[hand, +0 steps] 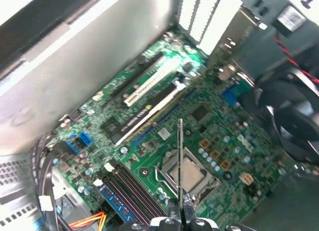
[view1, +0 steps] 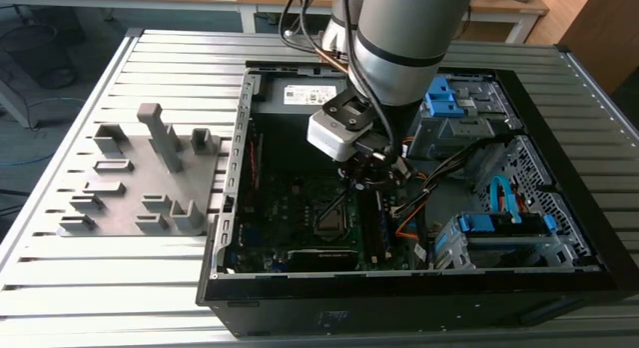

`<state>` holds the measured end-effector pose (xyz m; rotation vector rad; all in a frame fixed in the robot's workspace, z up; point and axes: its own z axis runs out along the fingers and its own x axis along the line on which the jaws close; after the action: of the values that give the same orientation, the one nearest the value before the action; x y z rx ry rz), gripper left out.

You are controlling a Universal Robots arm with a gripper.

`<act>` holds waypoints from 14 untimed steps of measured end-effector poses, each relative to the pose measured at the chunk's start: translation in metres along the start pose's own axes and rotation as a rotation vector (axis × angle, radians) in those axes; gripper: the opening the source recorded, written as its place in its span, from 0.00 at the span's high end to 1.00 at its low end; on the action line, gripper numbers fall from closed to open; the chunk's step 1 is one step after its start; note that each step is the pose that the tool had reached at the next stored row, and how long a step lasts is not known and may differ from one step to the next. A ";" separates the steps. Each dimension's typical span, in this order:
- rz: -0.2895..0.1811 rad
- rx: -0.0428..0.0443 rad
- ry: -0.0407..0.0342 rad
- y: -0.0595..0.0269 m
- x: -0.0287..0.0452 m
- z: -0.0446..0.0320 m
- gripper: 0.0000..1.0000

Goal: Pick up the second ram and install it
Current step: 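Insert the second ram into the second slot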

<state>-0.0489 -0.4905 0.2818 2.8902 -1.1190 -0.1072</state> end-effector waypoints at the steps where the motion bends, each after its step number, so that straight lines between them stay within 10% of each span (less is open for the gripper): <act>1: -0.018 -0.0008 0.0011 0.0000 0.0000 0.0000 0.86; 14: -0.158 -0.0079 0.0100 0.0000 0.0000 0.0001 0.86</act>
<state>-0.0489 -0.4905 0.2818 2.9649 -0.8845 -0.1017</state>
